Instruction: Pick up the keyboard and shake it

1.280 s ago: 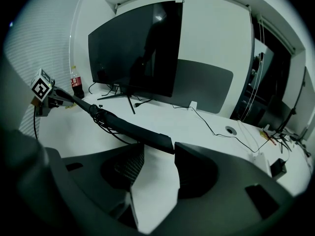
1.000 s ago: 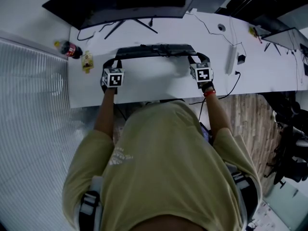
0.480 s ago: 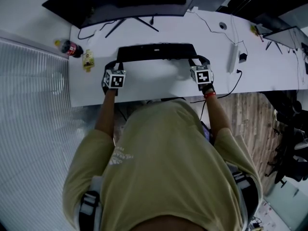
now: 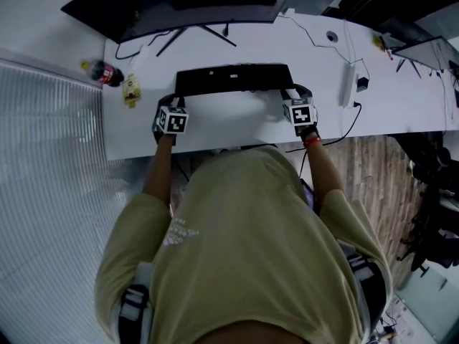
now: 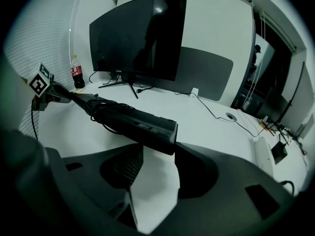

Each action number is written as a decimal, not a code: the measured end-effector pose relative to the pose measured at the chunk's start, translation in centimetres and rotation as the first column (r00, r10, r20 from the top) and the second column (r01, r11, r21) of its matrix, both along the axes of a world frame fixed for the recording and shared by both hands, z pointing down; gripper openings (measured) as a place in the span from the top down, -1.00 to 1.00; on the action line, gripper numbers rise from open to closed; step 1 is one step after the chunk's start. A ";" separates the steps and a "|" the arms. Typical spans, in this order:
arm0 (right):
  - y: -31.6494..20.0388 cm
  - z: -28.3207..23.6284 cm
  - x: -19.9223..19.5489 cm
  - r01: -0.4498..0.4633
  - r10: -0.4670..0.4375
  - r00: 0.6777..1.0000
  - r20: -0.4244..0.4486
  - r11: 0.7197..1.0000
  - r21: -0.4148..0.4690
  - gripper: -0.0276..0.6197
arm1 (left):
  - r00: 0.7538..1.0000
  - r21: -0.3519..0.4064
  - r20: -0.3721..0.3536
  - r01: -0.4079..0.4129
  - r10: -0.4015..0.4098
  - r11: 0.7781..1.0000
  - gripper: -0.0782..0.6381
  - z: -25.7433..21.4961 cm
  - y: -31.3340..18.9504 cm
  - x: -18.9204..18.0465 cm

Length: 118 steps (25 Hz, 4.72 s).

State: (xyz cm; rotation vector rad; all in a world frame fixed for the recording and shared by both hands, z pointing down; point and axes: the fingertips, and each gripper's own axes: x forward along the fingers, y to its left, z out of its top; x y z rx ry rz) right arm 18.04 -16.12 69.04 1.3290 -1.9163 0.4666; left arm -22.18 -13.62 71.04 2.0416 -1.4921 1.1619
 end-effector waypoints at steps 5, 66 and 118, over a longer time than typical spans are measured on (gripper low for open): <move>0.4 1.0 0.0 -0.001 0.001 1.000 -0.005 1.000 -0.013 0.26 | 1.000 -0.026 0.016 -0.014 0.014 1.000 0.48 1.0 0.6 -0.1; 0.2 -0.9 -1.7 -0.058 0.063 0.987 0.151 0.998 -0.037 0.33 | 0.994 -0.040 -0.018 -0.106 0.106 0.994 0.47 -0.6 0.9 3.3; -5.1 -21.5 -8.4 -0.095 -0.071 0.924 0.377 0.910 0.403 0.84 | 0.924 0.463 -0.374 0.117 0.074 0.879 0.73 -22.3 -6.5 8.5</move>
